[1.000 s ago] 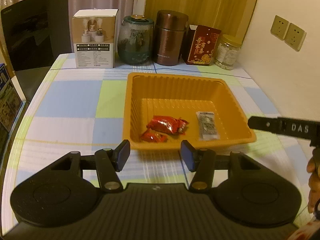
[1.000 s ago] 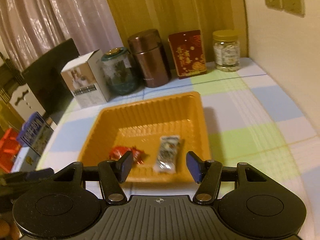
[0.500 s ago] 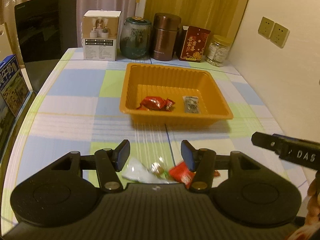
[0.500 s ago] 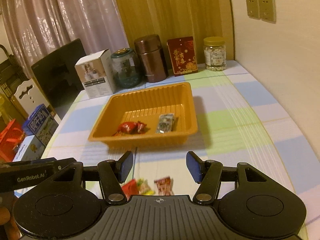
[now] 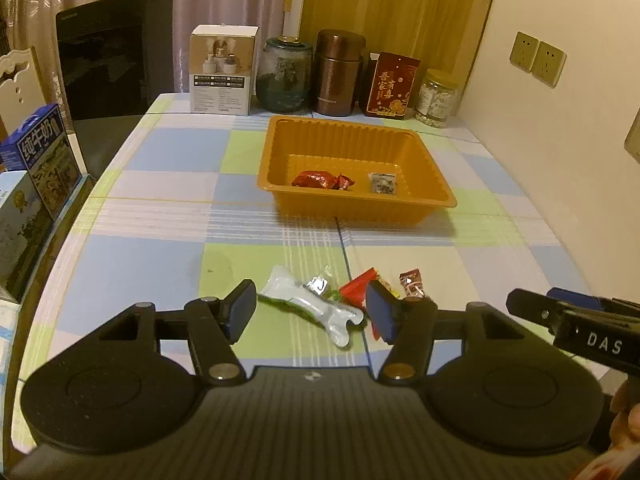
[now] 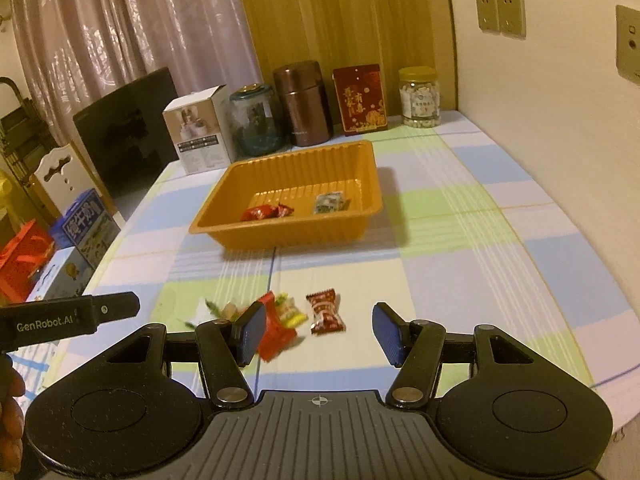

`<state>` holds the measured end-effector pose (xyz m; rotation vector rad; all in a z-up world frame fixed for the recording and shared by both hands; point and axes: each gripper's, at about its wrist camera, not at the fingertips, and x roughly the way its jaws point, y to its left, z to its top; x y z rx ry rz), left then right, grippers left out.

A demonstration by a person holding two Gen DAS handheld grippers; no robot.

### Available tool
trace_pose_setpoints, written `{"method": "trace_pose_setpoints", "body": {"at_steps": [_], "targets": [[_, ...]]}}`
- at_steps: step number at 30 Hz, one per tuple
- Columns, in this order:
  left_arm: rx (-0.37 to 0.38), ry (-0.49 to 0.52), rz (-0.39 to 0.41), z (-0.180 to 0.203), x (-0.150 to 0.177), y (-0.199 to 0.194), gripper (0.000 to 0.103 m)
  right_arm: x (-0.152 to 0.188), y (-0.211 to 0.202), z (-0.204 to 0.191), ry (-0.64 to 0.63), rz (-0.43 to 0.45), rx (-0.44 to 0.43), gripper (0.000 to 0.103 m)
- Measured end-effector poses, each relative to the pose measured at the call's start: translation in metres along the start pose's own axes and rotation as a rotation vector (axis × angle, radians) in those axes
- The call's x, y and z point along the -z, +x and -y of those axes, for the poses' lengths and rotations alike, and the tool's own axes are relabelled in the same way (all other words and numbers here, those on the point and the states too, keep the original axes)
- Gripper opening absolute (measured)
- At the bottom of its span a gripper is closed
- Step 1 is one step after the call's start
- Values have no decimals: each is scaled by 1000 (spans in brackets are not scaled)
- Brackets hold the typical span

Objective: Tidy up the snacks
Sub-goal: 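Withdraw both open tools from the tray toward the remaining snacks, then move the open left tool down to the long white-and-green packet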

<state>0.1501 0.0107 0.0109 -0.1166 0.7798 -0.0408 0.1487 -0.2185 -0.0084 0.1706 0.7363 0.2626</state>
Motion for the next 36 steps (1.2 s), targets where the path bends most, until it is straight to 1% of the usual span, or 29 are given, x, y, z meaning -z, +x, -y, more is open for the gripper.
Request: {"method": "trace_pose_setpoints", "body": {"at_steps": [6, 14, 22, 29, 36], "targets": [[-9, 1, -9, -1, 8, -3, 58, 14, -4, 1, -8, -20, 5, 59], [-24, 16, -25, -3, 21, 1, 58, 24, -1, 7, 1, -41, 17, 59], [-42, -12, -48, -16, 31, 11, 58, 29, 5, 8, 0, -53, 19, 59], [-53, -37, -62, -26, 34, 22, 58, 35, 20, 10, -11, -72, 24, 59], [-51, -61, -86, -30, 37, 43, 58, 39, 40, 12, -16, -97, 18, 59]]}}
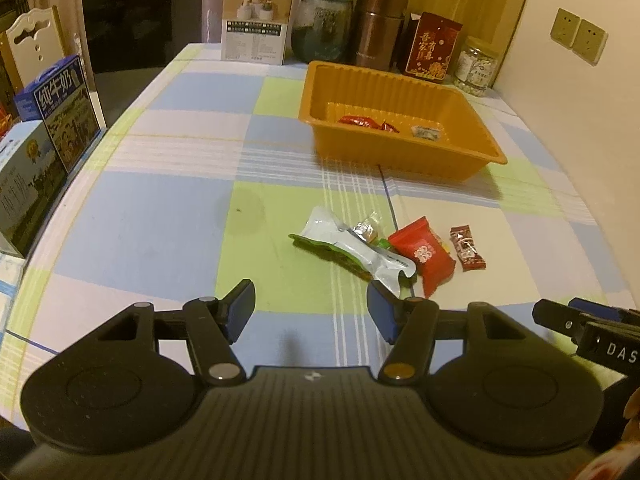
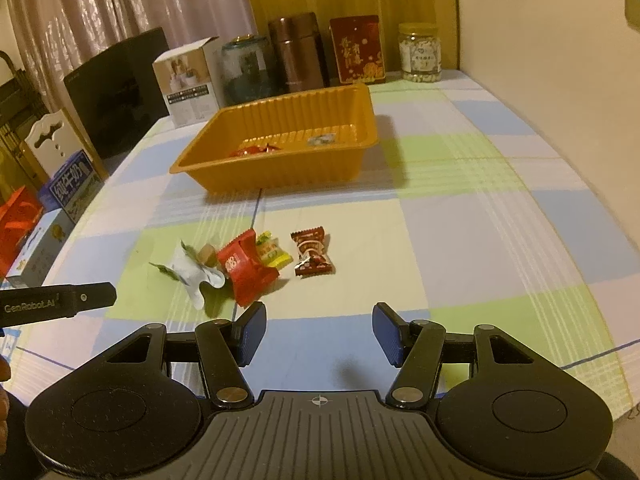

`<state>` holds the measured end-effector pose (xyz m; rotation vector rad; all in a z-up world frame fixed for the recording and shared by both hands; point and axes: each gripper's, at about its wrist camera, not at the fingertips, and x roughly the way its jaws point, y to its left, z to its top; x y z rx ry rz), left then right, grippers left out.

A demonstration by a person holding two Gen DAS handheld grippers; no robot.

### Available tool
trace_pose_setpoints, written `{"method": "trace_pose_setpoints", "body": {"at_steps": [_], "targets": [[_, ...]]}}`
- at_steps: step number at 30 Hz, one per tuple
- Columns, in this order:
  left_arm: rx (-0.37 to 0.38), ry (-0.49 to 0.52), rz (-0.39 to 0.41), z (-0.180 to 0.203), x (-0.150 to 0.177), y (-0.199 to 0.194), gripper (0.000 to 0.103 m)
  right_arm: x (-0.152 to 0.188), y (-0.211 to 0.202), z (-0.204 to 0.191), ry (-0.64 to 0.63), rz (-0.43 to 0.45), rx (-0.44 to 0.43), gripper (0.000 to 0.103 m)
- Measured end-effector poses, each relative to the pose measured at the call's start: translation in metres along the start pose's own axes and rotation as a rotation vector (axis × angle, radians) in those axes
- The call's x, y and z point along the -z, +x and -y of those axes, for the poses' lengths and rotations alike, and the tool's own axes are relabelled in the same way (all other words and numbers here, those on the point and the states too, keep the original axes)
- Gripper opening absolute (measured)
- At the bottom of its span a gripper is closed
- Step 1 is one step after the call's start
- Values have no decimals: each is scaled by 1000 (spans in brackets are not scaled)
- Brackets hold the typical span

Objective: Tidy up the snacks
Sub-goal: 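Move the open left tool down to the long white-and-green packet, then close the left tool on the white-and-green packet, then grasp the brown wrapped candy with the right tool while left holds the white packet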

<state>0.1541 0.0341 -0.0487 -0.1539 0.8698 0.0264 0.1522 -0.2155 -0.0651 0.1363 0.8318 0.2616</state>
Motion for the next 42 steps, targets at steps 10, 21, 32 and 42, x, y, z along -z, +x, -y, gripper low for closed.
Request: {"method": "trace_pose_setpoints", "body": {"at_steps": [10, 21, 32, 42], "targets": [[41, -52, -36, 5, -5, 43, 53, 0, 29, 5, 11, -36, 9, 59], [67, -109, -33, 22, -23, 88, 45, -5, 56, 16, 33, -50, 22, 59], [52, -30, -44, 18, -25, 98, 31, -6, 68, 21, 43, -59, 29, 59], [36, 116, -34, 18, -28, 98, 25, -19, 79, 15, 5, -23, 2, 59]]}}
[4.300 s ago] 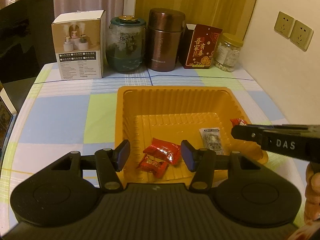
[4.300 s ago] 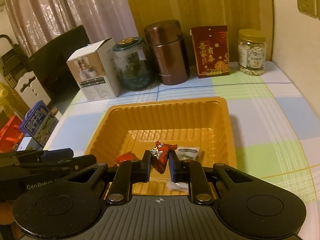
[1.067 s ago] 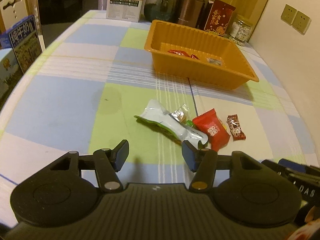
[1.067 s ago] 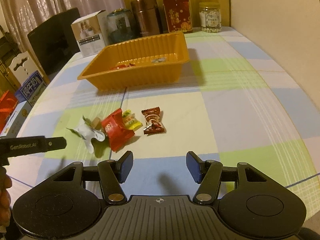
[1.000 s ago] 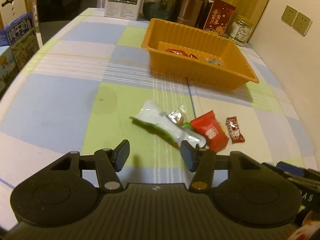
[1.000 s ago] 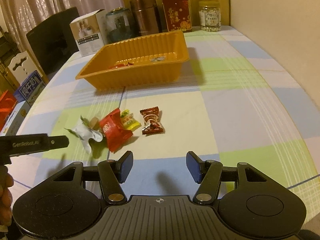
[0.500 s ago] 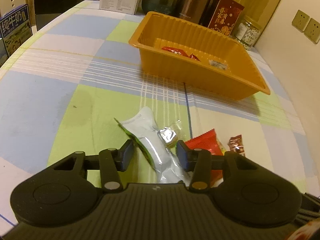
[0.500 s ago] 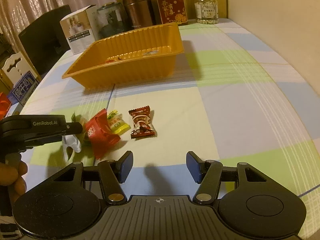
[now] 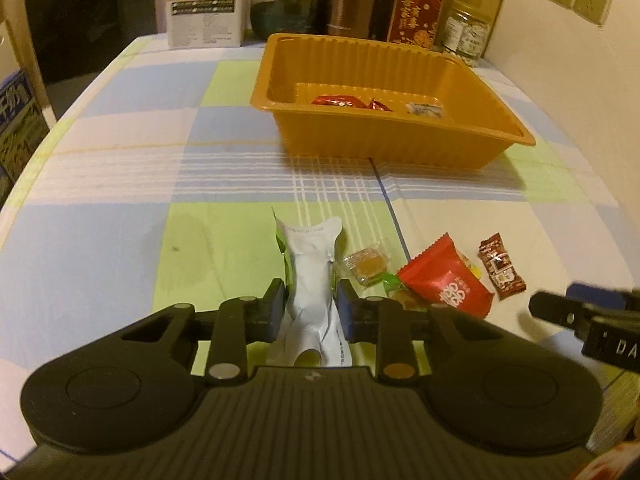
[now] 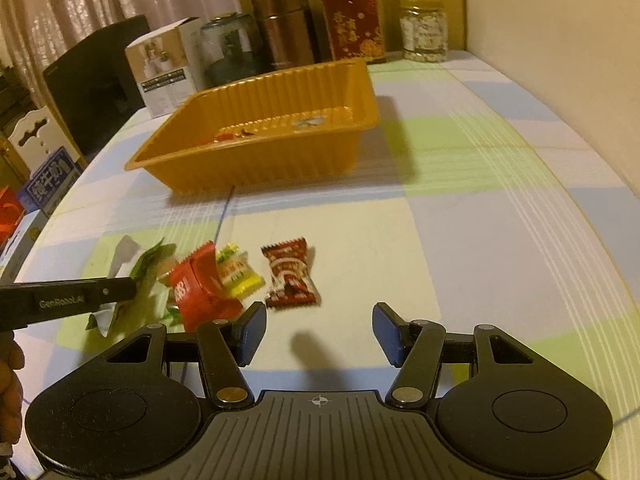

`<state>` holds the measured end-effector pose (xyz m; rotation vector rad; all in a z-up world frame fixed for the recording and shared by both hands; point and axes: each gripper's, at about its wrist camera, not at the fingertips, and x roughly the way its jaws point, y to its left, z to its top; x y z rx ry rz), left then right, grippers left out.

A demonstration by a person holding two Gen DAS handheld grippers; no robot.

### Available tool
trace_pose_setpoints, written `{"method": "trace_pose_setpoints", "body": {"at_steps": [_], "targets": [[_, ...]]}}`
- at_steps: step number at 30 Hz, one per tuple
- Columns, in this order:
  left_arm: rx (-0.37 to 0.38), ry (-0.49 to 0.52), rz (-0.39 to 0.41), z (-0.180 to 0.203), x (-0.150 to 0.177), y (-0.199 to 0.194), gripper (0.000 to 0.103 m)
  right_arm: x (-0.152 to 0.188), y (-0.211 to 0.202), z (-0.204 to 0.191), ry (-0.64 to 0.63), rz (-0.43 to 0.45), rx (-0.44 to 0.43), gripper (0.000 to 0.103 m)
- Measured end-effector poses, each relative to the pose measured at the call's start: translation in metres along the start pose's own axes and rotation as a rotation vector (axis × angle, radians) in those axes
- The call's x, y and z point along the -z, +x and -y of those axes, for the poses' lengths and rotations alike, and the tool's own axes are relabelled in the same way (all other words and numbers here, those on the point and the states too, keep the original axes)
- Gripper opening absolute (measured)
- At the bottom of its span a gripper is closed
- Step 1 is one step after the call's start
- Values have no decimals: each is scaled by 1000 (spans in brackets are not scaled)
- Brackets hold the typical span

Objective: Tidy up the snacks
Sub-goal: 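Grasp the brown wrapped candy with the right tool while left holds the white packet, then carry the white packet with the left tool over the tray while right carries the brown candy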

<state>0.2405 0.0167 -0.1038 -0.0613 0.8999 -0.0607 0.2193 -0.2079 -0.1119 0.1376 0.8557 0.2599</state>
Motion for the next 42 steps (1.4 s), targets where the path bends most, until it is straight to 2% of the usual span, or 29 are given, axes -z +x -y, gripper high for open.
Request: {"method": "trace_pose_setpoints", "body": {"at_steps": [5, 10, 14, 16, 19, 21, 26, 34, 42], "targets": [[-12, 50, -20, 6, 0, 9, 26, -8, 15, -5, -58, 4, -21, 59], [-17, 44, -12, 4, 4, 6, 24, -16, 30, -8, -86, 5, -21, 58], [-15, 10, -9, -2, 7, -1, 24, -18, 42, -13, -131, -9, -20, 42], [-16, -3, -7, -5, 8, -4, 24, -17, 47, -16, -151, -12, -15, 39], [-13, -24, -6, -9, 11, -10, 24, -13, 50, -21, -193, -6, 7, 28], [-13, -26, -2, -10, 13, -15, 24, -11, 48, -22, -199, -7, 11, 26], [-5, -21, 12, -6, 18, -29, 24, -4, 34, -21, -147, -10, 17, 25], [5, -12, 36, -1, 27, -59, 24, 9, -11, -22, -70, 4, 13, 25], [24, -4, 60, 6, 32, -89, 24, 16, -49, -27, -61, 28, 11, 25]]}}
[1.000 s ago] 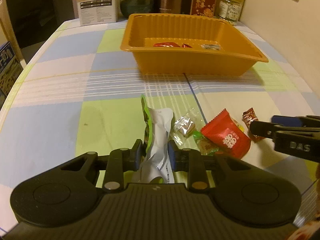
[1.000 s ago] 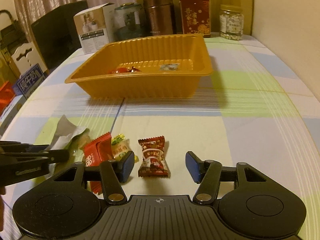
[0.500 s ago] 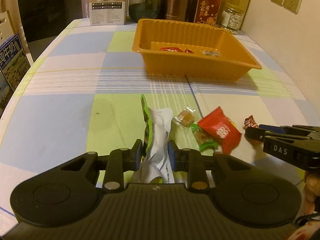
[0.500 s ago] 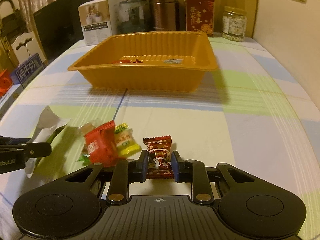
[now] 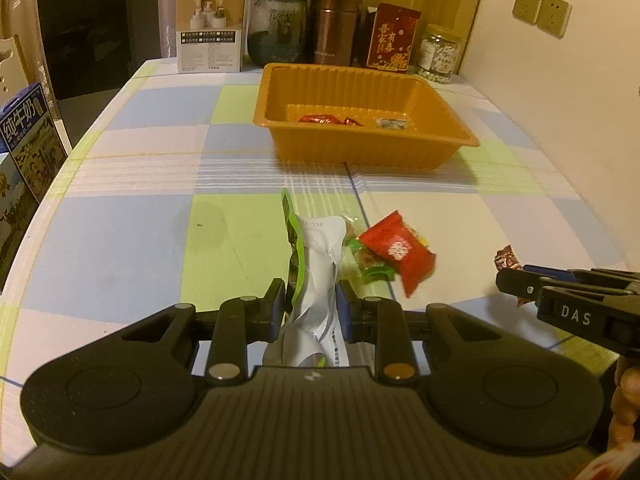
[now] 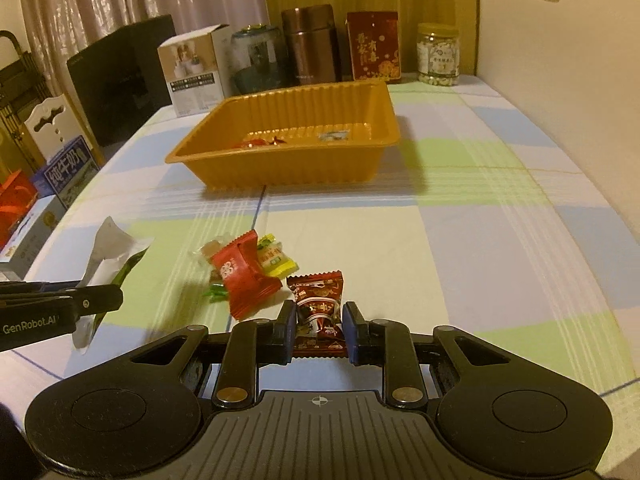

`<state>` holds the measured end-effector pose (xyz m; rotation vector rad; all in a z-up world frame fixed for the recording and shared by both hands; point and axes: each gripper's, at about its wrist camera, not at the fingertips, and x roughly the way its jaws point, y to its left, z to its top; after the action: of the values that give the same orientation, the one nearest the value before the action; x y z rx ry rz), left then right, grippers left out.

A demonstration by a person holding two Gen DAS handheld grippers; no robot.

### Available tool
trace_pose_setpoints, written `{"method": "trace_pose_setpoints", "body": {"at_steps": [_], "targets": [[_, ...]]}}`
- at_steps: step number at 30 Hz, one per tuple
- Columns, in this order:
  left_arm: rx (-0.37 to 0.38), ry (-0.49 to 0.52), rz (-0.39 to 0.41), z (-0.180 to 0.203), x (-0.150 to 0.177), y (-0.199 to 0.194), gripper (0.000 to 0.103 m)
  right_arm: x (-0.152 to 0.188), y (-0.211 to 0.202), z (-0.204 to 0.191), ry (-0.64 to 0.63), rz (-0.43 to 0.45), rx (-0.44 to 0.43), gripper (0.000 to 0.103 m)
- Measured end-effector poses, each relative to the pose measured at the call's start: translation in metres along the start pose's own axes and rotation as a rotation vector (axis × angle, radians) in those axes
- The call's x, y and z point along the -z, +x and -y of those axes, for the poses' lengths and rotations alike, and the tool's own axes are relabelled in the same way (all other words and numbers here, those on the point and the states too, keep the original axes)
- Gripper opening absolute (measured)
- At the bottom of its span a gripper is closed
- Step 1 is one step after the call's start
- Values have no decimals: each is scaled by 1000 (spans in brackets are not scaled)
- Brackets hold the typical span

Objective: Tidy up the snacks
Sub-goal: 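Carry the white packet with the left tool over the tray while right carries the brown candy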

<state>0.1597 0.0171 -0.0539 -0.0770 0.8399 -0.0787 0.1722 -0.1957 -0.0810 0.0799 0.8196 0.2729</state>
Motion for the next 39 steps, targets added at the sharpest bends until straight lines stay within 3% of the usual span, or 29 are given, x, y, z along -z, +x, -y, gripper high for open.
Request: {"method": "trace_pose_setpoints", "body": {"at_steps": [20, 39], "targets": [[22, 16, 54, 13, -3, -40, 24, -5, -42, -6, -6, 49, -4, 25], [46, 26, 61, 16, -23, -28, 24, -22, -34, 4, 0, 58, 2, 25]]}}
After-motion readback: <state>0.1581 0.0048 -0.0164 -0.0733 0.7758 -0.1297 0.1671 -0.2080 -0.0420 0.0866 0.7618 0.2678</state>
